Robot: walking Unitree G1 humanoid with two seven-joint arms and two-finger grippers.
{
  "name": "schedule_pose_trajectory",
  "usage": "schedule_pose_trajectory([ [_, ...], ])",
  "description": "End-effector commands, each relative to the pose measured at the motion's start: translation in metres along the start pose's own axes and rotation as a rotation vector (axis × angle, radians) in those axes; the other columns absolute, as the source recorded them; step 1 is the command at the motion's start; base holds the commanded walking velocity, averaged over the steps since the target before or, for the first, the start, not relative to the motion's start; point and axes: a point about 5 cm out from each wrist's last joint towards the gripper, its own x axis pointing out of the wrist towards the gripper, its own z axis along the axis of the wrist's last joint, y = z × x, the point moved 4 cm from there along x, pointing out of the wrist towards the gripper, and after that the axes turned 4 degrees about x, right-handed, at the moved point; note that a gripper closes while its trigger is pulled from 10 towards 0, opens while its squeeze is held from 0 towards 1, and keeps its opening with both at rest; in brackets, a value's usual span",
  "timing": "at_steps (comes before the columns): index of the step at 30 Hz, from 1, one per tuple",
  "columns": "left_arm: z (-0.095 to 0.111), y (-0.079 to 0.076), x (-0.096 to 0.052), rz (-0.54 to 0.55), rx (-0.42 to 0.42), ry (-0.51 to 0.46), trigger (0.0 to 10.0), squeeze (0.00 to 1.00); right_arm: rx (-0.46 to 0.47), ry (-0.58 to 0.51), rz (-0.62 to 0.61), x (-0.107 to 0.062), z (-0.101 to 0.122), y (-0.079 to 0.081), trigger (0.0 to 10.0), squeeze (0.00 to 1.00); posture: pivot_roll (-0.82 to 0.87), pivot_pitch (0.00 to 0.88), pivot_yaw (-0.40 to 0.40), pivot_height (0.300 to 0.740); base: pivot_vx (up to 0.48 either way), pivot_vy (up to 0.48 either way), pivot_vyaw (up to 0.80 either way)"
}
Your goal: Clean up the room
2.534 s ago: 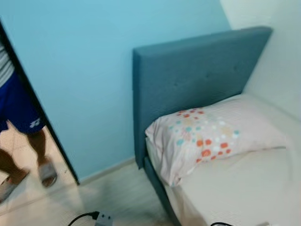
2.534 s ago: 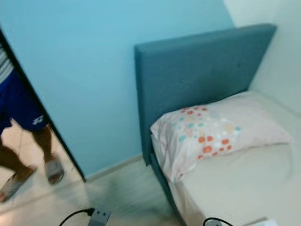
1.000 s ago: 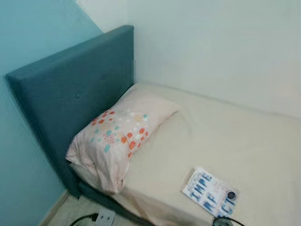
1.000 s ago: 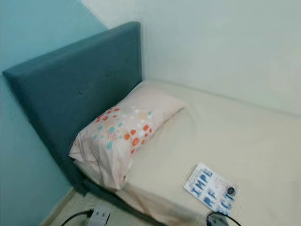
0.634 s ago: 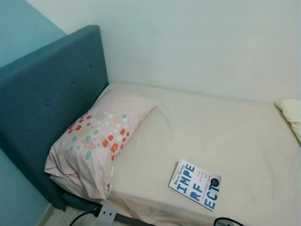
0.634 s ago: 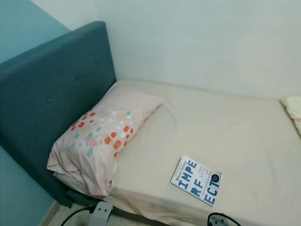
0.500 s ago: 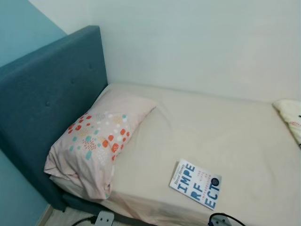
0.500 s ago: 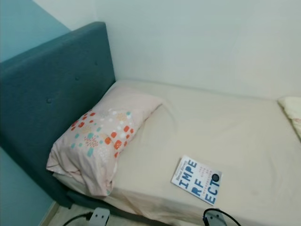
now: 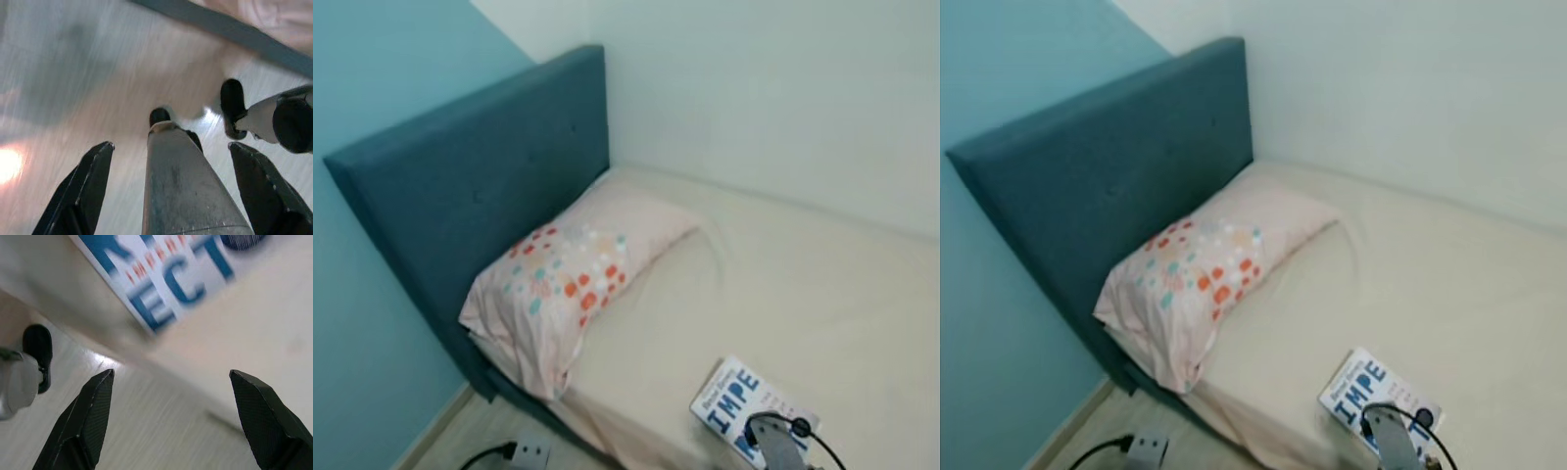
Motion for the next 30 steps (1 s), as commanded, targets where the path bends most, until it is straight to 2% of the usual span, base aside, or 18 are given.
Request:
schedule_pose_trajectory([
  [1,-0.006,0.005,-0.001,0.009,0.002,0.02,10.0,0.0,0.025,0.011,0.004,0.0,-0.001,0.002,10.0,0.0,0.0,0.052,-0.001,0.74,0.0,0.0,0.0],
  [3,-0.006,0.005,-0.001,0.01,0.003,0.018,10.0,0.0,0.091,0.008,-0.022,0.0,0.003,-0.003,10.0,0.0,0.0,0.048,0.001,0.73,0.0,0.0,0.0],
  [8,-0.004,0.004,-0.001,0.009,-0.022,0.002,10.0,0.0,0.163,-0.011,-0.066,0.001,0.011,-0.015,10.0,0.0,0.0,0.047,0.002,0.72,0.0,0.0,0.0],
  [9,-0.003,0.004,-0.001,0.012,-0.05,-0.015,10.0,0.0,0.219,-0.022,-0.097,0.002,0.017,-0.025,10.0,0.0,0.0,0.047,0.002,0.715,0.0,0.0,0.0],
  [11,0.002,0.004,-0.002,0.014,-0.105,-0.067,10.0,0.0,0.404,-0.049,-0.168,0.002,0.028,-0.049,10.0,0.0,-0.01,0.046,0.001,0.705,0.0,0.0,0.0],
  [14,0.004,0.003,-0.002,0.011,-0.116,-0.085,10.0,0.0,0.459,-0.06,-0.186,0.001,0.031,-0.056,10.0,0.0,-0.01,0.045,0.002,0.7,0.0,0.0,0.0],
  [17,0.009,0.003,-0.003,0.015,-0.166,-0.129,10.0,0.0,0.613,-0.121,-0.206,0.0,0.044,-0.078,10.0,0.0,-0.01,0.05,0.001,0.685,0.0,0.0,0.0],
  [18,0.021,0.027,-0.003,0.043,-0.169,-0.16,10.0,0.0,0.657,-0.14,-0.206,-0.001,0.047,-0.083,10.0,0.0,-0.01,0.051,0.001,0.68,0.0,0.0,0.0],
  [19,0.021,0.027,-0.003,0.043,-0.169,-0.16,10.0,0.0,0.657,-0.14,-0.206,-0.001,0.047,-0.083,10.0,0.0,-0.01,0.051,0.001,0.68,0.0,0.0,0.0],
  [21,0.042,0.066,-0.007,0.08,-0.183,-0.215,10.0,0.0,0.734,-0.163,-0.193,-0.001,0.051,-0.089,10.0,0.0,-0.01,0.056,0.002,0.67,0.0,0.0,0.0],
  [22,0.048,0.076,-0.009,0.095,-0.19,-0.237,10.0,0.0,0.782,-0.18,-0.182,-0.002,0.053,-0.091,10.0,0.0,-0.01,0.061,0.004,0.665,0.0,0.0,0.0],
  [26,0.057,0.088,-0.013,0.126,-0.257,-0.296,10.0,0.0,0.89,-0.22,-0.172,-0.003,0.057,-0.099,10.0,0.0,-0.01,0.068,0.005,0.645,0.0,0.0,0.0],
  [30,0.064,0.095,-0.015,0.142,-0.283,-0.331,10.0,0.0,0.931,-0.239,-0.175,-0.004,0.059,-0.105,10.0,0.0,-0.01,0.074,0.007,0.63,0.0,0.0,0.0],
])
